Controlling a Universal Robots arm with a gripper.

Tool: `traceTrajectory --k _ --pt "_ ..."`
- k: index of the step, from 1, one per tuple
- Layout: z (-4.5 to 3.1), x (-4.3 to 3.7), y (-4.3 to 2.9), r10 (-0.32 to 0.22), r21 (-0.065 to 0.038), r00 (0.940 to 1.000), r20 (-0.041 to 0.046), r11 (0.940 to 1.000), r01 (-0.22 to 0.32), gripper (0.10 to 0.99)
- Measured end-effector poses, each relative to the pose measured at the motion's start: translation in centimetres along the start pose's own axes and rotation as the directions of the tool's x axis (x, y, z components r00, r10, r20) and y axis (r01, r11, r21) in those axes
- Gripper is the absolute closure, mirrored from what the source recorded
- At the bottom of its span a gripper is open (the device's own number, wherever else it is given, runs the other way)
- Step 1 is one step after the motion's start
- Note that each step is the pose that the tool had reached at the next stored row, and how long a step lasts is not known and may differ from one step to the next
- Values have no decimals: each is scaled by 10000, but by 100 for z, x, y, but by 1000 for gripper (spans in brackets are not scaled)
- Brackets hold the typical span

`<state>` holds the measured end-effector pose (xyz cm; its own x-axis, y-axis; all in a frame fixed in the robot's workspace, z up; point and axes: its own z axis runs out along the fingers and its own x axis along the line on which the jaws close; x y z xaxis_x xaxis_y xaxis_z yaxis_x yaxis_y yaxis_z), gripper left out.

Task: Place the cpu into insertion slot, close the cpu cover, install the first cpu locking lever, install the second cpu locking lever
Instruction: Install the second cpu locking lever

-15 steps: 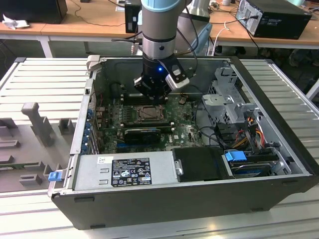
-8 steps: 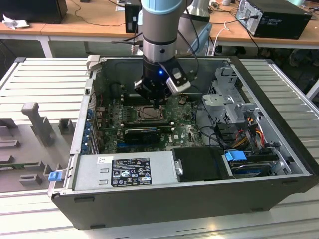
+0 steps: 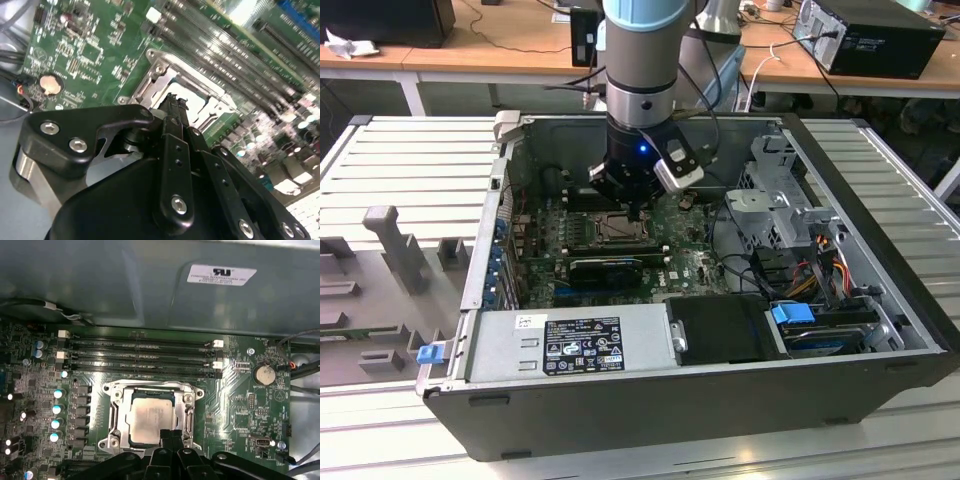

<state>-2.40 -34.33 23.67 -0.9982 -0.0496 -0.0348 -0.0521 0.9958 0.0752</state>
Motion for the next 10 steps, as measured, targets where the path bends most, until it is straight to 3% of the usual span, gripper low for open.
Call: traceTrajectory --k 4,6,10 --pt "-10 8 -143 1 -4 10000 -12 10000 -1 980" --pt "-13 9 -181 5 -27 10000 -56 10000 -5 980" --pt "-20 19 -274 5 -48 10000 -60 10000 -5 980"
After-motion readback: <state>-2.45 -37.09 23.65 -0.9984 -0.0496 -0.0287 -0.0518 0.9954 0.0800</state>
